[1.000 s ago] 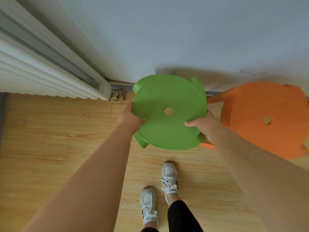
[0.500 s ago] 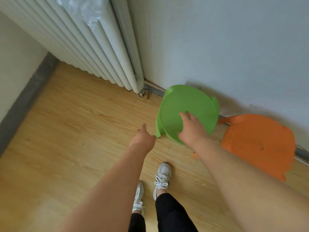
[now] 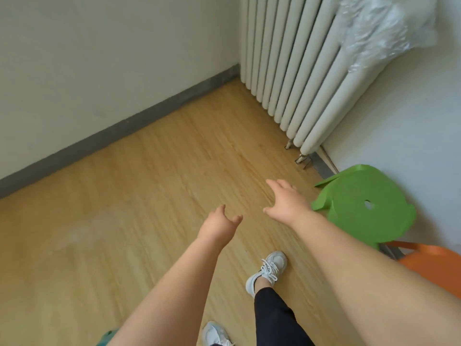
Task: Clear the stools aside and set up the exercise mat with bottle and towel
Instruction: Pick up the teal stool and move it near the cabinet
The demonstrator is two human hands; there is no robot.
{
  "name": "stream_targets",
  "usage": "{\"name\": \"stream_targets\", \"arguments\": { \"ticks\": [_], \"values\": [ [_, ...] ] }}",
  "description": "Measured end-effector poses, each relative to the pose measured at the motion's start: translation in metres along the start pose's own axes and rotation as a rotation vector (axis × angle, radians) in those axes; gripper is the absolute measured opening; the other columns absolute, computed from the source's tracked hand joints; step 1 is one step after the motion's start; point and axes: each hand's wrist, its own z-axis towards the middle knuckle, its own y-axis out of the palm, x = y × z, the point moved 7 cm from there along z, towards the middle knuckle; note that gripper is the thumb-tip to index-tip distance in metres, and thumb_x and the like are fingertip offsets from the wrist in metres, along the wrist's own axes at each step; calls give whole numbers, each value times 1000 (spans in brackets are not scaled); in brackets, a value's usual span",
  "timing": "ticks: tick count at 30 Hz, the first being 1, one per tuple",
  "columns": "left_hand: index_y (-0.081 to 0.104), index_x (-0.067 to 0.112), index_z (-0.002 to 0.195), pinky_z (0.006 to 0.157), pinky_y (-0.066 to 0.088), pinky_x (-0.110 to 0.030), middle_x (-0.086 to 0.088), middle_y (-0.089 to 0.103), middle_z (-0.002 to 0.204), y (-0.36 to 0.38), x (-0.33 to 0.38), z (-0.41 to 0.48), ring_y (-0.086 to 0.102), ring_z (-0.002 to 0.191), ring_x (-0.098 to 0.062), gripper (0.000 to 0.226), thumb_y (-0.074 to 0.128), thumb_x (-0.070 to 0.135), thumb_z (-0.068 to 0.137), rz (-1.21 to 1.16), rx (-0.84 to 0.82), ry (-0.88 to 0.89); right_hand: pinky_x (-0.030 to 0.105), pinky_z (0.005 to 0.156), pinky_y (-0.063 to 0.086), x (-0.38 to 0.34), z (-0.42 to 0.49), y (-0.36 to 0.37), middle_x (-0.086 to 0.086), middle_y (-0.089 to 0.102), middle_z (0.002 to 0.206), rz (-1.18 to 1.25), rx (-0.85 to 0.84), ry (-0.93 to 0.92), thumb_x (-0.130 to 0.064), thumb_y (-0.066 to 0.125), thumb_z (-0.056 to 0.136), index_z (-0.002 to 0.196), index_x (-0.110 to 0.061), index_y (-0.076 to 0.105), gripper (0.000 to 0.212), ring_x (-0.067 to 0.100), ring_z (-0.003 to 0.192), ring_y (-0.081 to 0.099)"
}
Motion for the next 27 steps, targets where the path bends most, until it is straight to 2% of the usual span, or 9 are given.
{"name": "stream_targets", "arguments": {
  "ticks": [8, 15, 22, 27],
  "values": [
    [23, 20, 150, 103, 38, -37, -3, 32, 154, -74, -195, -108, 40, 136, -24, 77, 49, 59, 89, -269, 158, -158, 37, 115, 26, -198, -88, 88, 3, 25, 158, -121, -73, -266, -41, 66, 81, 152, -28, 24, 83, 25, 143, 26],
    [29, 16, 149, 103, 38, -38, -6, 35, 152, -107, -332, -174, 41, 135, -26, 75, 51, 57, 89, -475, 315, -332, 37, 111, 34, -334, -156, 176, -2, 26, 157, -154, -236, -483, -35, 65, 82, 152, -30, 23, 82, 22, 142, 29],
    [31, 21, 148, 102, 37, -40, -7, 36, 151, -89, -449, -223, 40, 135, -27, 76, 50, 60, 86, -614, 376, -561, 38, 103, 40, -415, -187, 269, 2, 38, 149, -510, -373, -720, -27, 58, 83, 152, -29, 21, 78, 24, 136, 37],
    [35, 21, 146, 102, 39, -41, -7, 39, 150, -60, -526, -250, 43, 132, -29, 69, 48, 57, 89, -828, 462, -736, 38, 97, 45, -453, -213, 337, 1, 42, 145, -611, -466, -827, -28, 58, 83, 151, -32, 23, 77, 24, 132, 40]
  ]
}}
